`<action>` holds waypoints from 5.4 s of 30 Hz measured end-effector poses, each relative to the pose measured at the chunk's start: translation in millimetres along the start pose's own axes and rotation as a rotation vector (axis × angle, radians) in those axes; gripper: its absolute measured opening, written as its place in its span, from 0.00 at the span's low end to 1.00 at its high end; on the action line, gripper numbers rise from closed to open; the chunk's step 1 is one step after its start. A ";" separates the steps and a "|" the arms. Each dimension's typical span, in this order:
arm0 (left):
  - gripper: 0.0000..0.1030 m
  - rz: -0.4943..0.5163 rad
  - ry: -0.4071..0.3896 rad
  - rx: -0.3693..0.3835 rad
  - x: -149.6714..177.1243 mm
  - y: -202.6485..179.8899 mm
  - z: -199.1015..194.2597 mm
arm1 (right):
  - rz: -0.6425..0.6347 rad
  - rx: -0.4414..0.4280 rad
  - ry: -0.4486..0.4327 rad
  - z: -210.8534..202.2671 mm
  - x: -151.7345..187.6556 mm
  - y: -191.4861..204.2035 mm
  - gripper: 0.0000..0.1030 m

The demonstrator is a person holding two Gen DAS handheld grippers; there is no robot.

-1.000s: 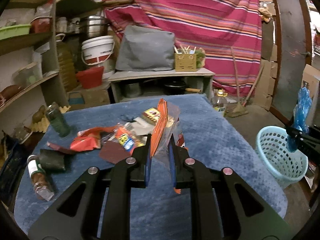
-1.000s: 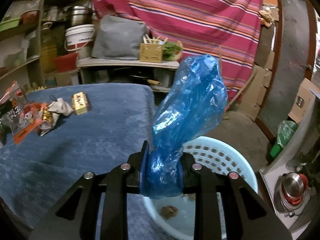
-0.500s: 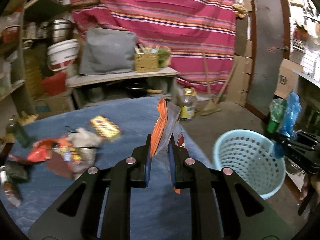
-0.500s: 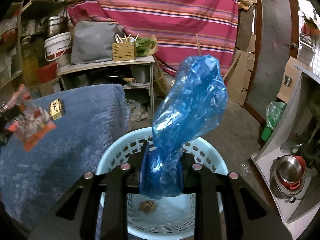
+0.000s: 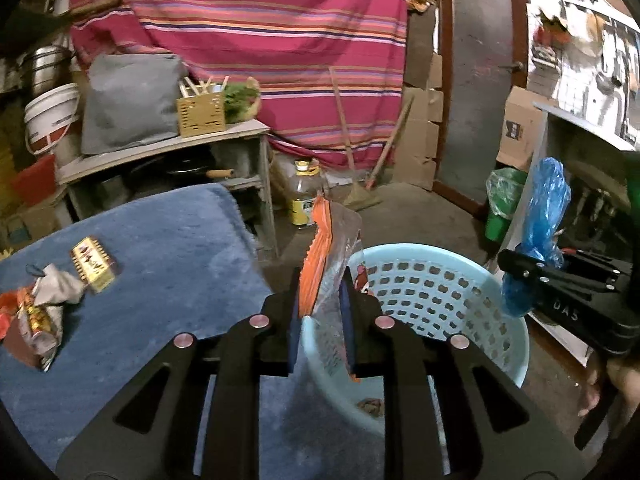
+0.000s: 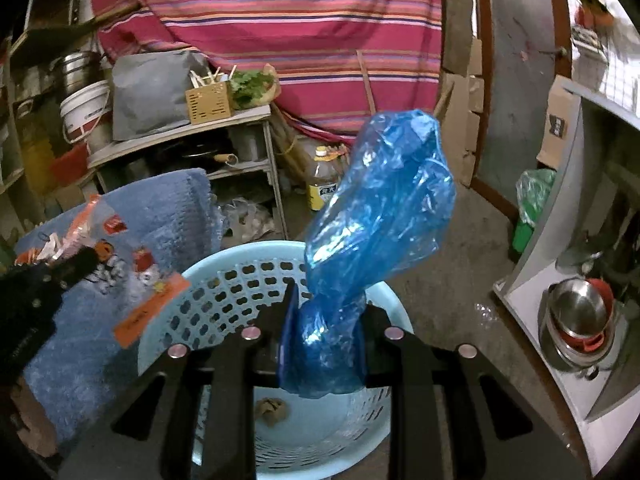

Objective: Collect trash
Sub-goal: 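Carry both items over the light-blue basket and open the left gripper while the right holds the bag, then open the right gripper to drop the blue bag into the basket, then move both tools back over the table toward the remaining trash, then reach the left gripper to the black jar with metal lid and close on it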

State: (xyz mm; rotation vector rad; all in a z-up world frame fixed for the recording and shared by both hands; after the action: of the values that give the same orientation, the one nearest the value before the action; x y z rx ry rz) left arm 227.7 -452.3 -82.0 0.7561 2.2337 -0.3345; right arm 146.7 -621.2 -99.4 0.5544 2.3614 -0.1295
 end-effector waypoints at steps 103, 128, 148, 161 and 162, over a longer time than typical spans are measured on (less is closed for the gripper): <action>0.95 -0.521 -0.018 -0.547 154.1 478.5 -184.3 | -0.439 -0.175 -0.077 2.5 -14.1 431.1 0.96; 0.95 -0.555 0.124 -0.538 166.9 537.2 -113.3 | -0.387 -0.145 0.058 63.7 5.5 431.8 0.96; 0.19 -0.340 0.149 -0.573 147.8 508.7 -103.4 | -0.458 -0.175 0.038 62.6 20.7 473.9 0.96; 0.05 -0.453 0.085 -0.506 158.3 525.9 -134.8 | -0.483 -0.254 0.036 51.0 29.4 496.7 0.95; 0.05 -0.456 0.082 -0.502 157.9 525.4 -135.5 | -0.477 -0.264 0.037 49.4 28.9 497.1 0.95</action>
State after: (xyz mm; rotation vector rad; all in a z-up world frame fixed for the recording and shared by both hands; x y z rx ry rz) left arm 384.2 90.2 -107.0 -0.0072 2.4095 0.0532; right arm 369.0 -173.7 -126.6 -0.1393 2.4537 -0.0197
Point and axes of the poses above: each gripper's, at about its wrist camera, not at the fingertips, and z roughly the way its jaws point, y to its left, x to its underside, the point moved 10 cm from there along z, roughly the way its jaws point, and after that the axes turned 12 degrees about y, right-handed, at the moved point
